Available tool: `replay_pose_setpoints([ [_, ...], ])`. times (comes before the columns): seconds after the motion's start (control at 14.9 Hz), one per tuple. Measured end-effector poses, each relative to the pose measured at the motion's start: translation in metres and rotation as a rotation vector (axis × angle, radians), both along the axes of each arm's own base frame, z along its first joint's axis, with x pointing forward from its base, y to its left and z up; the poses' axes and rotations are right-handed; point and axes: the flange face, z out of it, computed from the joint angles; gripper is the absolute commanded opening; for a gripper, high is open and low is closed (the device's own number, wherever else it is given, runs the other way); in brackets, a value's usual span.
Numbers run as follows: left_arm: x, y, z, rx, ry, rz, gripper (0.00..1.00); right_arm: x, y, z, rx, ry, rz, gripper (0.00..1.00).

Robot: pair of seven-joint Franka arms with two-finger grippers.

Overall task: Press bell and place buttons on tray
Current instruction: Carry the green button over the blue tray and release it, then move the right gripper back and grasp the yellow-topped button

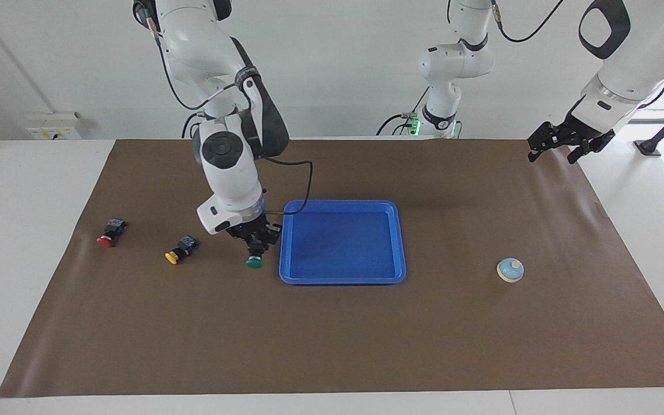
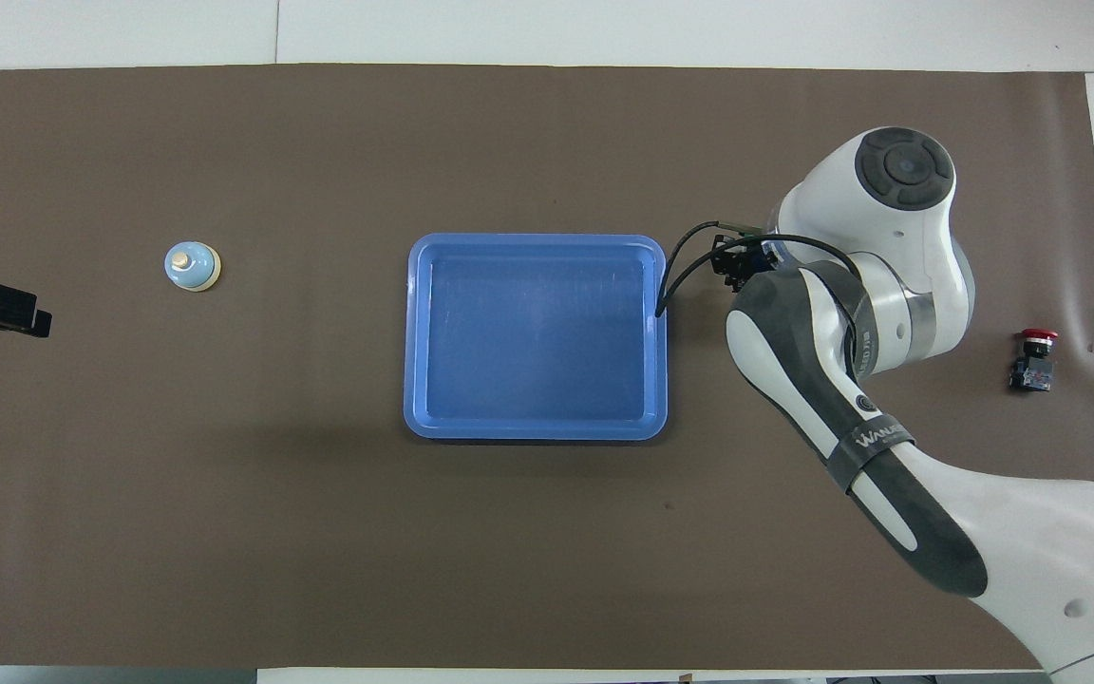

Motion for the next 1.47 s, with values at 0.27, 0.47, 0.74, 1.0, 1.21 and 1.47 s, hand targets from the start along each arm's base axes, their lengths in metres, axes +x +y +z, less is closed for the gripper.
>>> replay_pose_setpoints([
  [0.27, 0.0, 0.0, 0.0, 0.0, 0.0, 0.0, 1.0, -0.023, 0.07, -0.02, 0.004, -0.001, 0.037, 0.0],
  [0.47, 0.0, 0.0, 0.0, 0.0, 0.0, 0.0, 1.0, -0.027, 0.09, -0.053, 0.011, -0.005, 0.036, 0.0],
  [0.74, 0.0, 0.0, 0.0, 0.0, 0.0, 0.0, 1.0, -0.033, 0.076, -0.094, 0.014, -0.014, 0.021, 0.0],
  [1.0, 0.0, 0.0, 0.0, 0.0, 0.0, 0.0, 1.0, -0.043, 0.071, -0.105, 0.019, -0.025, 0.002, 0.99],
  [1.21, 0.0, 0.0, 0.0, 0.0, 0.0, 0.0, 1.0, -0.043, 0.071, -0.097, 0.016, -0.023, -0.029, 1.0],
  [1.47, 0.0, 0.0, 0.0, 0.0, 0.0, 0.0, 1.0, -0.024, 0.05, -0.046, -0.009, 0.012, -0.075, 1.0],
])
